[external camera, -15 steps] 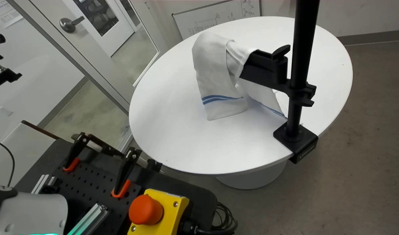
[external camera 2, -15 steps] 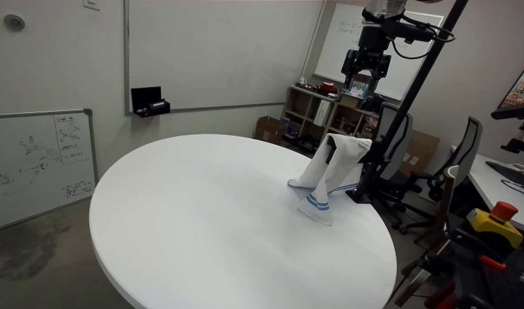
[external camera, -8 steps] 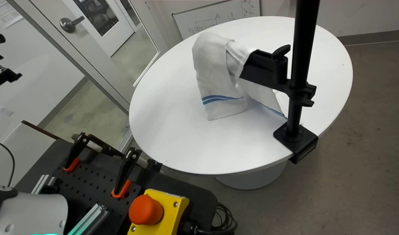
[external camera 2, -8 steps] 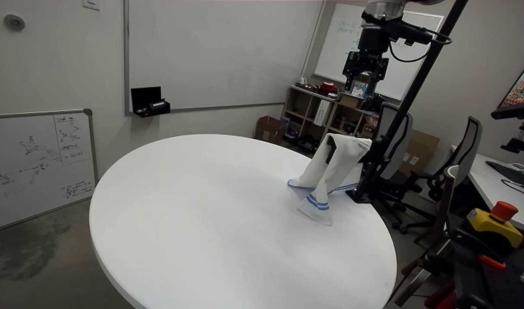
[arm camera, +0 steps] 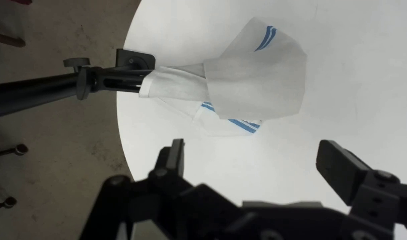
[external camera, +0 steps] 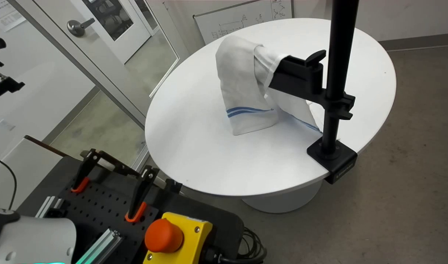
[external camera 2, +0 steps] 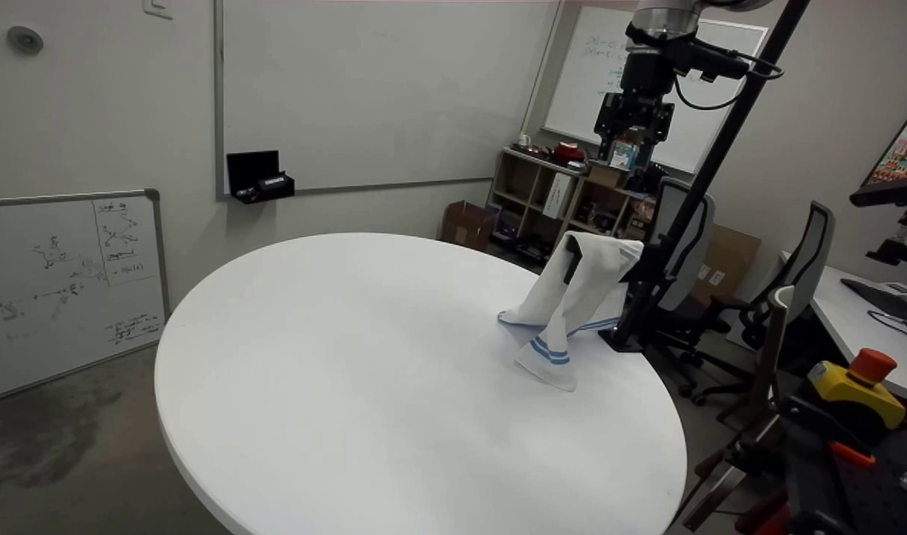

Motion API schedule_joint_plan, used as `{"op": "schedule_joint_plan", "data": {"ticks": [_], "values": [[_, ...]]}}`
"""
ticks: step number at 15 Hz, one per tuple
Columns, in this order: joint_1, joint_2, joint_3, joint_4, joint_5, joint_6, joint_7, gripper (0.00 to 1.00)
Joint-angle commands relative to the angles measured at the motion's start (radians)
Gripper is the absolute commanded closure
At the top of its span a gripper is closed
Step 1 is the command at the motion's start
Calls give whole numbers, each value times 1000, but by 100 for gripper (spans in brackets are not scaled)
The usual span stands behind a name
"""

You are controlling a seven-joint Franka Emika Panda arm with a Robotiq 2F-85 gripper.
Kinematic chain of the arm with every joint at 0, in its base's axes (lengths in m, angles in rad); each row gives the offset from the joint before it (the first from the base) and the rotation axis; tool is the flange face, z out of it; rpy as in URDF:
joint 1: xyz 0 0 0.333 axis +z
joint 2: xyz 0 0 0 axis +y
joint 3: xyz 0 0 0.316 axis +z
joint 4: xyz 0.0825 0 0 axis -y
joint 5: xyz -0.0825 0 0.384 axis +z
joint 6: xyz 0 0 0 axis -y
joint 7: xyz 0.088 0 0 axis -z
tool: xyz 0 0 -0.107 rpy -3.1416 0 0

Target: Pick up the towel and put it on the black object

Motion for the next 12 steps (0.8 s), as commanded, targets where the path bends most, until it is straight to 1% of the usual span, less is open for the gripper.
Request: {"op": "schedule_joint_plan", "data": {"ticks": [1,3,5,8,12], "values": [[187,41,-188,63,64,-89,-94,0],[251,66,-249,81,84,-136,-148,0],[295,86,-288,86,86,-140,-187,0],[337,122,-322,91,75,-122,-214,0],[371,169,-340,91,67,-102,-238,0]]}}
